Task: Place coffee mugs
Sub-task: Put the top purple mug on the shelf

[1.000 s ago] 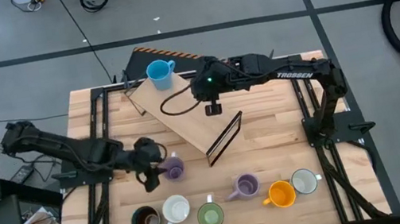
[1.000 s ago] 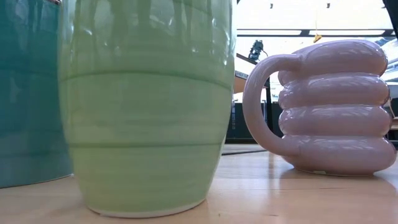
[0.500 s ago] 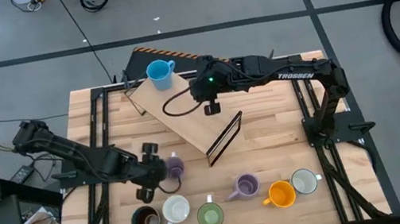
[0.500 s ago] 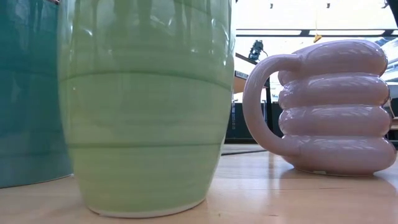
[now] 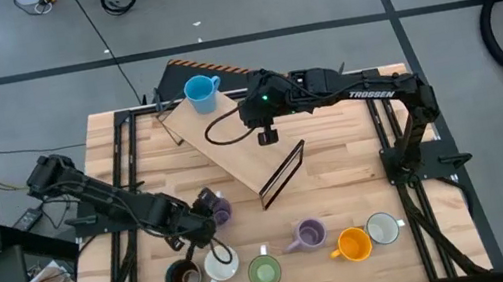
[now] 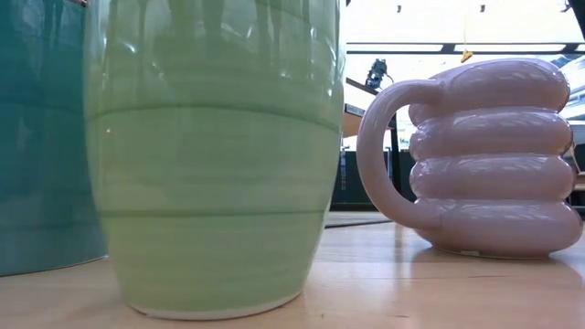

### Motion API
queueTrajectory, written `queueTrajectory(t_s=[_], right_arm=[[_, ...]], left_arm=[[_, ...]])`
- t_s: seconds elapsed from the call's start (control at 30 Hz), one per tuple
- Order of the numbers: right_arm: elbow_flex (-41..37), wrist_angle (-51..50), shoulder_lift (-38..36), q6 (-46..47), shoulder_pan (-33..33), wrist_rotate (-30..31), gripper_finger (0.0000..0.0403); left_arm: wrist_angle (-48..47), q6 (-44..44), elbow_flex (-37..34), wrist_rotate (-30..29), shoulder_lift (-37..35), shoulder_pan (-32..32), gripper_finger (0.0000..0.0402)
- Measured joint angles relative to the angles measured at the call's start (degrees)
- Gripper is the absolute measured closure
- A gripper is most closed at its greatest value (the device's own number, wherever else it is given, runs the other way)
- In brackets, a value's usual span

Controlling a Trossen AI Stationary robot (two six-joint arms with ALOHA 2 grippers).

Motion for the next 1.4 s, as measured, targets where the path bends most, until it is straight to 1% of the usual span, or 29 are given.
queueTrajectory(t_s=[0.13,0.2,0.3,0.47,0.6,0.67,0.7,0.77,0.93,1.1,1.17,1.3,1.4], right_arm=[[0.0,0.0,0.0,0.3,0.0,-0.5,0.0284],[0.0,0.0,0.0,0.3,0.0,-0.7,0.0284],[0.0,0.0,0.0,0.3,0.0,-0.7,0.0284],[0.0,-0.3,0.0,1.2,0.0,-0.7,0.0284],[0.0,-0.6,0.0,1.8,0.0,-0.8,0.0284],[0.0,-0.8,0.0,1.9,0.0,-0.9,0.0284],[0.0,-0.9,0.0,1.9,0.0,-0.9,0.0284],[0.0,-1.2,0.0,1.9,0.0,-0.9,0.0284],[0.0,-1.9,0.1,2.7,0.0,-0.9,0.0284],[0.0,-2.1,0.1,2.9,0.0,-0.9,0.0284],[0.0,-2.1,0.1,2.9,0.0,-0.8,0.0284],[0.0,-2.4,0.1,2.9,0.0,-0.8,0.0284],[0.0,-2.5,0.1,2.9,0.0,-0.8,0.0284]], left_arm=[[0.1,3.6,0.0,-0.9,2.6,0.3,0.0224],[0.3,3.7,0.0,-0.9,3.4,0.6,0.0238],[0.3,3.4,0.0,0.7,4.1,1.4,0.0268],[0.4,0.0,0.0,4.3,3.9,2.6,0.0325],[-0.3,-5.1,0.0,7.7,3.4,3.6,0.0371],[-1.5,-7.8,0.0,9.0,3.1,4.2,0.0382],[-2.4,-9.4,0.0,10.2,2.7,4.5,0.0382],[-4.7,-13.8,0.0,10.5,2.2,5.2,0.0382],[-7.0,-24.9,0.0,13.5,-0.7,7.8,0.0382],[-9.2,-38.3,0.0,16.2,-4.3,11.0,0.0382],[-9.5,-45.0,0.0,16.2,-5.4,12.5,0.0379],[-9.7,-57.4,0.0,16.9,-5.5,15.0,0.0369],[-9.7,-63.4,0.0,18.1,-4.4,16.6,0.0367]])
